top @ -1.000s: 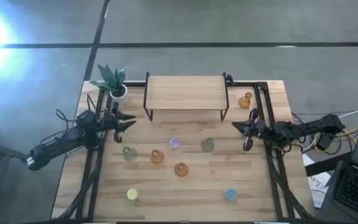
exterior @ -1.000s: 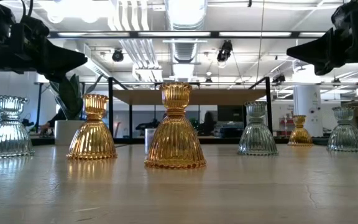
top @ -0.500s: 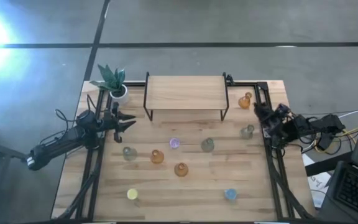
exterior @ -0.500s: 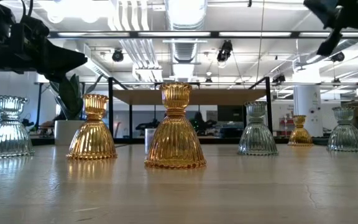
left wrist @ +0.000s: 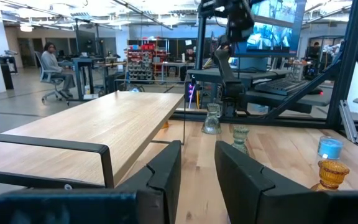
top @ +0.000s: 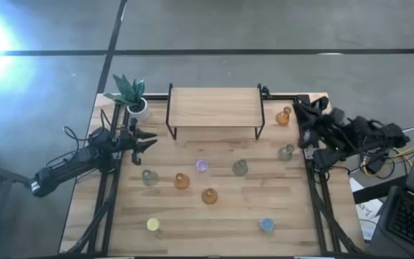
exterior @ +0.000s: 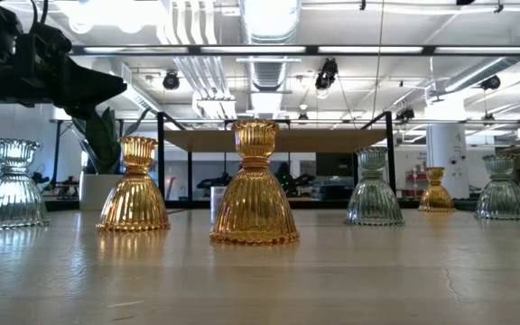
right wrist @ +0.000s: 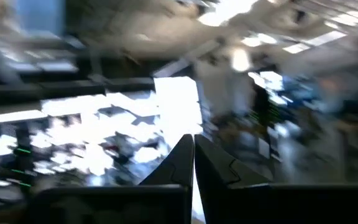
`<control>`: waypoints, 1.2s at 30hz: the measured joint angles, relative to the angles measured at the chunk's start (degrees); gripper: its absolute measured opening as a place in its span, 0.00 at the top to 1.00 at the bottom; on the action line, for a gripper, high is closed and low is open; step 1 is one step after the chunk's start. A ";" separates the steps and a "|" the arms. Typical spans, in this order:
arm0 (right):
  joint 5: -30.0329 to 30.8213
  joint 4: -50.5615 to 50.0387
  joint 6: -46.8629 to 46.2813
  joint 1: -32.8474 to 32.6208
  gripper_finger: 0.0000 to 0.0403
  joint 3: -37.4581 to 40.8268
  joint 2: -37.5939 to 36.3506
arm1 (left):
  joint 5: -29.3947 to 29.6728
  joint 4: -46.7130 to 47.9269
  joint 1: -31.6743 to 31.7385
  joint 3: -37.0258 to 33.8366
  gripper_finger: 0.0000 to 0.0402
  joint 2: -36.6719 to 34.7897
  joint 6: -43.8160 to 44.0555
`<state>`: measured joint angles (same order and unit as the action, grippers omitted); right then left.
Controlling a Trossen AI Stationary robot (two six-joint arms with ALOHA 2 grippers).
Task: Pick & Place candle stick holders
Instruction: Put the top brown glass candle holder on the shelf
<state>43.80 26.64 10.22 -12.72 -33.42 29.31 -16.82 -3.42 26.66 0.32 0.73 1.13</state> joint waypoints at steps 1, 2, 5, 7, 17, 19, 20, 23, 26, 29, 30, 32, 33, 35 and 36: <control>4.87 -3.99 -0.98 0.05 0.98 -2.86 1.74 | 0.02 0.00 0.01 0.00 0.74 0.00 0.00; 9.15 -8.90 -1.72 0.05 0.98 -5.56 3.06 | 0.00 0.00 -0.01 0.00 0.74 0.00 0.00; 16.22 -26.71 -6.19 0.12 0.98 -13.97 5.80 | 0.01 -0.01 0.00 0.00 0.74 0.00 0.00; 19.25 -41.04 -12.59 0.84 0.98 -19.49 6.89 | 0.02 0.00 0.01 0.00 0.74 0.02 0.00; 17.74 -91.02 -48.69 6.55 0.98 -43.50 10.49 | 0.02 0.00 0.01 0.00 0.74 0.02 0.00; 15.30 -94.47 -51.13 7.59 0.98 -45.52 11.66 | 0.02 0.00 0.01 0.02 0.74 0.02 0.00; 13.77 -96.91 -52.58 8.24 0.98 -46.25 12.49 | 0.02 0.00 0.00 0.00 0.74 0.02 0.00; 8.75 -107.56 -58.94 10.73 0.98 -47.40 16.06 | 0.02 0.00 0.01 0.00 0.74 0.02 0.00; 5.30 -117.15 -65.42 13.65 0.98 -47.88 20.60 | 0.02 0.00 -0.01 0.00 0.74 0.01 0.00; 2.48 -113.25 -62.32 16.86 0.98 -47.22 22.46 | 0.02 0.00 0.00 0.01 0.74 0.02 0.00; 2.04 -112.16 -61.09 18.30 0.98 -47.55 23.37 | 0.01 0.00 -0.01 0.01 0.74 0.02 0.00; 1.75 -112.35 -60.36 22.13 0.98 -48.39 24.99 | 0.00 0.00 0.00 0.00 0.74 0.01 0.00; 1.31 -112.33 -59.64 24.48 0.98 -48.92 25.93 | 0.02 0.00 0.01 0.02 0.74 0.09 0.00; -1.19 -112.16 -57.63 29.80 0.98 -50.09 27.94 | 0.02 0.00 0.01 0.00 0.74 0.17 0.00; -3.48 -112.11 -56.05 32.56 0.98 -50.59 28.84 | 0.00 0.00 0.01 0.00 0.74 0.17 0.00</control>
<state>40.32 -85.47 -45.84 19.84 -84.02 58.15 -16.82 -3.42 26.67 0.32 0.91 1.13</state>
